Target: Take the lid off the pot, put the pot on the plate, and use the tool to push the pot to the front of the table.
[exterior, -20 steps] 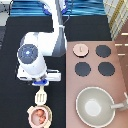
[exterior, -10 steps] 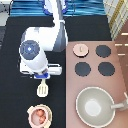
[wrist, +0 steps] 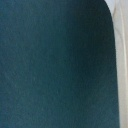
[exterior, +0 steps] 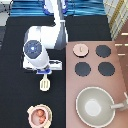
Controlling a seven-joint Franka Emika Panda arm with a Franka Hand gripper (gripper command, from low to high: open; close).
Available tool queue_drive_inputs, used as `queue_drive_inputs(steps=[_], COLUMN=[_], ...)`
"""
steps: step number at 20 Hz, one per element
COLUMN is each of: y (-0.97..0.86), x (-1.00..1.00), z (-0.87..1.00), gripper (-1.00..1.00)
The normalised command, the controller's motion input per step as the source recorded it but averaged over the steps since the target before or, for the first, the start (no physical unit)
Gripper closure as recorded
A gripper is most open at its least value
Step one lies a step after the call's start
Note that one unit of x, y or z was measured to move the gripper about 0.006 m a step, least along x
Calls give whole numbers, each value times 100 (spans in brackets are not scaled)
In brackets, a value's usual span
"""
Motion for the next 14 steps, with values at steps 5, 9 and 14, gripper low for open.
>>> queue_drive_inputs(steps=[5, 9, 14], y=[-1, 18, 6], x=[-99, -70, -39], z=[-5, 99, 100], gripper=[100, -100, -100])
